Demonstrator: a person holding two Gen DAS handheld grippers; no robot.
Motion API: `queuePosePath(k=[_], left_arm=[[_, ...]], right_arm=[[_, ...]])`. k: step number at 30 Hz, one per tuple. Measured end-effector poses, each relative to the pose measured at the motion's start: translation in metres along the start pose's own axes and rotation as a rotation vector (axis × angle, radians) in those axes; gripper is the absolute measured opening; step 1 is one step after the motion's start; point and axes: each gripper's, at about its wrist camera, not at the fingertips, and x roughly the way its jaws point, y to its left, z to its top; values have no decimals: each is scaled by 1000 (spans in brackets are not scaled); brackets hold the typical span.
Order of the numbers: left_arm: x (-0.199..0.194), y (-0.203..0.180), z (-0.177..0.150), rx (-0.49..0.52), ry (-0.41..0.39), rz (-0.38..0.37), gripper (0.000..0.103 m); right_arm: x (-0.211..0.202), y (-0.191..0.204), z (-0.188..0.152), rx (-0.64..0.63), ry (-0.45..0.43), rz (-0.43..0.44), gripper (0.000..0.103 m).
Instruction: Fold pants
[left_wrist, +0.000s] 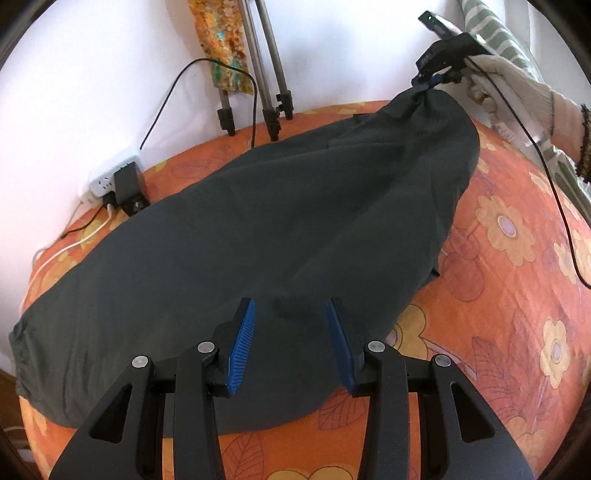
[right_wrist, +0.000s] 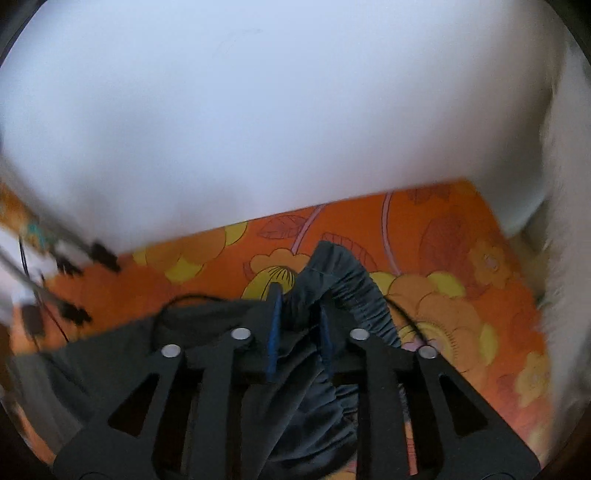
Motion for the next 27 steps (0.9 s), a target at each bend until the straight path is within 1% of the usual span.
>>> queuePosePath(k=[1, 2, 3, 4, 5, 6, 7, 8, 9, 11, 12, 15, 18, 19, 20, 22, 24, 26, 27], left_arm=[[1, 1, 1, -8, 5, -1, 39], [3, 3, 1, -19, 9, -4, 39], [4, 4, 2, -28, 14, -6, 39], [6, 6, 2, -38, 19, -9, 39], [9, 8, 2, -47, 22, -9, 39], [10, 7, 1, -54, 24, -2, 39], [11, 8, 0, -58, 26, 3, 39], [13, 9, -1, -63, 32, 5, 39], [14, 9, -2, -66, 38, 5, 39], [19, 9, -3, -70, 47, 15, 40], [20, 9, -3, -71, 50, 16, 42], [26, 9, -5, -73, 63, 22, 44], [27, 11, -4, -83, 70, 15, 44], [27, 11, -3, -86, 69, 11, 44], [27, 13, -3, -96, 69, 3, 44], [28, 15, -1, -109, 70, -5, 44], [29, 17, -1, -111, 73, 2, 44], [30, 19, -2, -115, 76, 1, 44], [30, 20, -2, -119, 77, -1, 44]], right_arm=[[-10, 7, -2, -54, -21, -18, 36], [-23, 18, -4, -125, -53, -53, 50], [-32, 24, -7, -176, -78, -67, 56], [-42, 32, -10, -235, -101, -55, 59], [-50, 43, -13, -303, -109, -41, 59], [-54, 53, -15, -357, -107, -49, 59], [-56, 61, -17, -397, -108, -78, 59], [-59, 67, -18, -429, -112, -81, 59], [-63, 75, -21, -466, -111, -38, 59], [-66, 89, -27, -553, -83, 107, 59], [-64, 100, -33, -608, -64, 167, 59], [-49, 130, -55, -777, -35, 217, 59], [-27, 152, -72, -886, 41, 274, 59], [-21, 158, -77, -911, 60, 288, 61], [-15, 164, -81, -933, 74, 298, 68], [-6, 172, -86, -963, 85, 314, 74], [0, 180, -89, -994, 98, 329, 75], [10, 187, -91, -1033, 106, 320, 81], [13, 191, -91, -1049, 113, 317, 82]])
